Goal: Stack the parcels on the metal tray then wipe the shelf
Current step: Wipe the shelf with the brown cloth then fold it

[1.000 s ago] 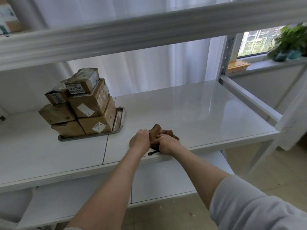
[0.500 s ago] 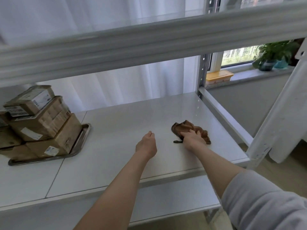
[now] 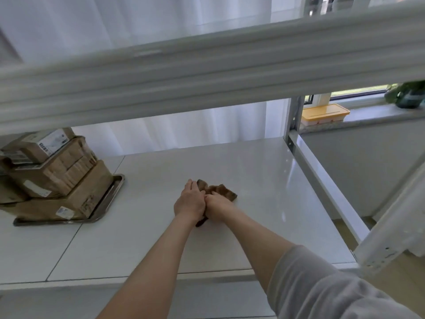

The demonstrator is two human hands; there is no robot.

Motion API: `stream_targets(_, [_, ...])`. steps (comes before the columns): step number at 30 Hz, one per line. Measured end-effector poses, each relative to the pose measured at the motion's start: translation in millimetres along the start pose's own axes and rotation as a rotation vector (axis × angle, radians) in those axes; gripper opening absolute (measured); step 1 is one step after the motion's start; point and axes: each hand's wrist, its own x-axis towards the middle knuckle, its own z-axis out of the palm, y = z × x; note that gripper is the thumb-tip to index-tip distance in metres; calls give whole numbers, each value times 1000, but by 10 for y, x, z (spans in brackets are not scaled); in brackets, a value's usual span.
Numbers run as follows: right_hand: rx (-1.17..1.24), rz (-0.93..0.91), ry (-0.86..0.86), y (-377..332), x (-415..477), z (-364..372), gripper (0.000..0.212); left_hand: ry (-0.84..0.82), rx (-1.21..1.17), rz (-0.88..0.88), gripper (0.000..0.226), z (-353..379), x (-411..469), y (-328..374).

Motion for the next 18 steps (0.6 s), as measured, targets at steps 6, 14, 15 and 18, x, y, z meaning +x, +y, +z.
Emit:
stream_targets(6, [11,220,113,502,108,-384,48,-79,52,60,54,-46,266,95])
stream_targets(14, [91,697,264,1405,59,-726,54,-216,144,157,52,20,579,276])
stream_targets(15, [96,707,277,1376,111,-723,54,-217,148,166,51,22,618,270])
stream_targets(18, [44,567,256,1163,380,-728,53,-207,150,174,52,11,735,202])
